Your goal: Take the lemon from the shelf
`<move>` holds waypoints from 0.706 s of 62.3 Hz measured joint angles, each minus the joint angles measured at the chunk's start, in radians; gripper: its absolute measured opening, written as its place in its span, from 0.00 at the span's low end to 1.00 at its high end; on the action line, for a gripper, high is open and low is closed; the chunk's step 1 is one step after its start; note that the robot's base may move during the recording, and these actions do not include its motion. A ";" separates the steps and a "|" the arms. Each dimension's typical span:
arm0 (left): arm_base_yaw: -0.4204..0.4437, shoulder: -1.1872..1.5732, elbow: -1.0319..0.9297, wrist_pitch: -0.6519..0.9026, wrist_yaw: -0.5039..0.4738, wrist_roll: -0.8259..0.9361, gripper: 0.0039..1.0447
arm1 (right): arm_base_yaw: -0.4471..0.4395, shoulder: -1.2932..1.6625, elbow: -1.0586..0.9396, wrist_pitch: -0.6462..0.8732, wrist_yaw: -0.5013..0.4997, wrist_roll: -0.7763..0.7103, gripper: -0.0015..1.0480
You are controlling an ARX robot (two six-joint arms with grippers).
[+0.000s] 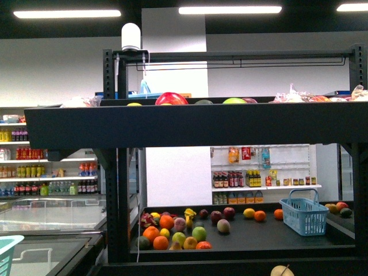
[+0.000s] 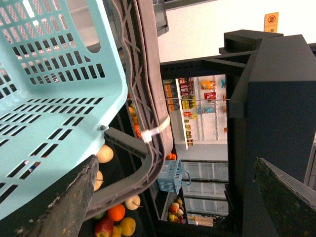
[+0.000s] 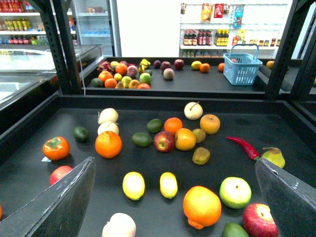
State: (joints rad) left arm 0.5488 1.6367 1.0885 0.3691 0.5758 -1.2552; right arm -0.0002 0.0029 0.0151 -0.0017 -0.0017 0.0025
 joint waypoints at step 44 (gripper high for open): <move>-0.042 0.319 0.339 0.032 -0.026 -0.037 0.92 | 0.000 0.000 0.000 0.000 0.000 0.000 0.93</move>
State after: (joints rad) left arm 0.5072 1.9553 1.4273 0.4007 0.5495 -1.2919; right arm -0.0002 0.0029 0.0151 -0.0017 -0.0017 0.0025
